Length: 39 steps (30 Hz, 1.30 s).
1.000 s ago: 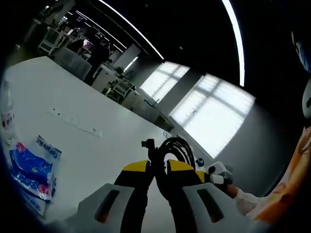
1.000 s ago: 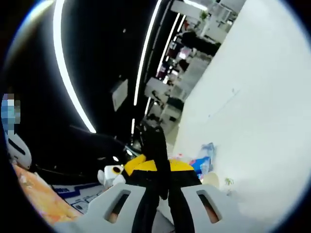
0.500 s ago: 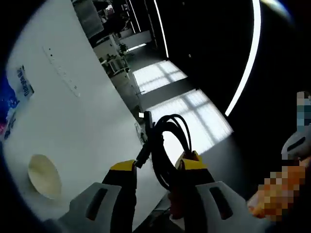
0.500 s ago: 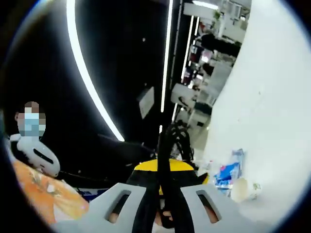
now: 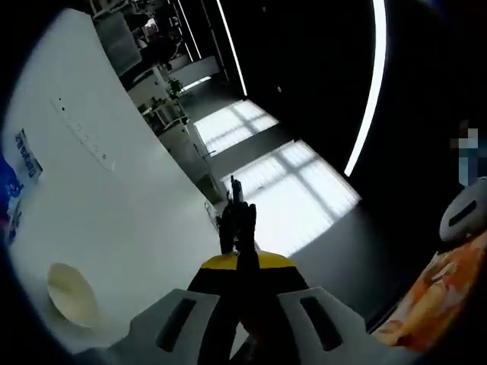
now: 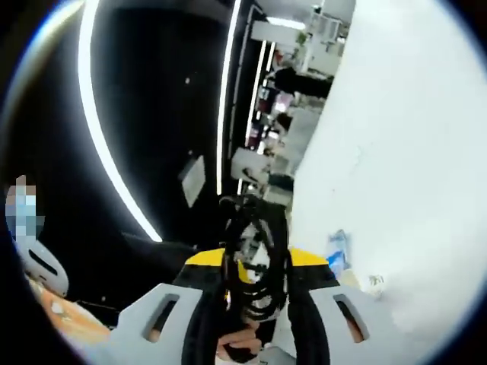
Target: Arrange the tabletop items into an orderly group along one side of the table until the central work area is clear of visible clutter.
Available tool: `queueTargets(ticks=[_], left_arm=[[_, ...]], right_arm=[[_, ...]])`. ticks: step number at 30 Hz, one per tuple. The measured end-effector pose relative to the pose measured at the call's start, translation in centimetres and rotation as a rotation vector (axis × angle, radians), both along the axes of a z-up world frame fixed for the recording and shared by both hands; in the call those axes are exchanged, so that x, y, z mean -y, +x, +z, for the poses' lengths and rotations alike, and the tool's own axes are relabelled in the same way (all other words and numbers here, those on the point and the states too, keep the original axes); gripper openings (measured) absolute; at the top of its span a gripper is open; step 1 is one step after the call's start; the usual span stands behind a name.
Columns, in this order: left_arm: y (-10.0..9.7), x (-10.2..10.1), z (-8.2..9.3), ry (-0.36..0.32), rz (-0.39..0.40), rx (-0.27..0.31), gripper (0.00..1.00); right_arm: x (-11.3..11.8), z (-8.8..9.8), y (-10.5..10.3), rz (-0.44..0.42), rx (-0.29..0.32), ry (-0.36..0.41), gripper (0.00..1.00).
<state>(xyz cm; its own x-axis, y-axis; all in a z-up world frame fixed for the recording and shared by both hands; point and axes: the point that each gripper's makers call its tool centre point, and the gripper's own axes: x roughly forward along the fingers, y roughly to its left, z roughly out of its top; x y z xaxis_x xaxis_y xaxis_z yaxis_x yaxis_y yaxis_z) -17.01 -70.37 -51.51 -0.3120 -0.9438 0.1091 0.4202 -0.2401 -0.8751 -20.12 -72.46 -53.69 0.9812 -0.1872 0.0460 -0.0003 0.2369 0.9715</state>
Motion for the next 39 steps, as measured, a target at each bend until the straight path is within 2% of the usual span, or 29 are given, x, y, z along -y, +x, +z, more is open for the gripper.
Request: queueTargets(ticks=[1,3,7,8,10,14,15,16,17,18,19,20,24,26,29,30,33,39], left_arm=[[0.0,0.0,-0.1,0.000,0.001,-0.005,0.01],[0.2,-0.1,0.0,-0.011,0.022,-0.062,0.01],[0.7,-0.3,0.2,-0.027,0.051,-0.070,0.01],[1.1,-0.4,0.7,-0.051,0.066,-0.096,0.01],[1.5,-0.5,1.3,-0.074,0.079,-0.109,0.01],[1.2,-0.4,1.6,-0.094,0.074,-0.109,0.01],[0.9,-0.4,1.8,-0.110,0.065,-0.121,0.01],[1.0,-0.3,1.8,-0.112,0.073,-0.119,0.01],[1.0,-0.3,1.6,-0.099,0.074,-0.119,0.01],[1.0,-0.2,1.3,-0.088,0.072,-0.118,0.01],[1.0,-0.3,0.9,-0.066,0.057,-0.123,0.01],[0.7,-0.4,0.6,-0.055,0.043,-0.105,0.01],[-1.0,-0.7,-1.1,0.027,-0.025,-0.059,0.01],[-1.4,-0.6,-1.5,0.038,-0.031,-0.017,0.01],[-1.9,-0.6,-2.1,0.069,-0.063,0.011,0.02],[-2.0,-0.5,-2.2,0.070,-0.068,0.042,0.02],[-2.1,-0.4,-2.4,0.075,-0.068,0.047,0.03],[-1.3,-0.6,-3.8,0.117,-0.031,0.079,0.13]], right_arm=[[-0.1,-0.1,0.1,0.004,-0.002,0.011,0.42],[-0.7,-0.4,0.4,0.017,-0.008,0.028,0.41],[-1.6,-0.2,0.7,0.042,0.009,0.076,0.36],[-1.8,-0.4,0.6,0.046,0.008,0.080,0.34],[-2.6,-0.6,0.7,0.061,0.009,0.123,0.33],[-4.3,0.0,1.4,0.113,0.088,0.259,0.28],[-4.6,0.2,1.6,0.122,0.104,0.281,0.25],[-4.3,0.7,1.8,0.101,0.146,0.318,0.22],[-4.2,1.2,1.7,0.100,0.179,0.331,0.14],[-4.0,1.0,1.5,0.088,0.160,0.323,0.10],[-3.5,0.7,1.3,0.058,0.132,0.271,0.08],[-3.3,0.8,1.1,0.059,0.121,0.246,0.08],[-1.5,0.8,0.0,0.006,0.107,0.218,0.04],[-1.3,0.2,-0.3,0.011,0.066,0.182,0.03],[-0.9,-0.2,-0.8,0.012,0.038,0.150,0.02],[-0.8,-0.3,-0.9,0.013,0.021,0.118,0.01],[-0.7,0.0,-0.9,0.030,0.016,0.057,0.01],[-0.3,-0.6,-0.7,0.058,0.013,0.022,0.00]])
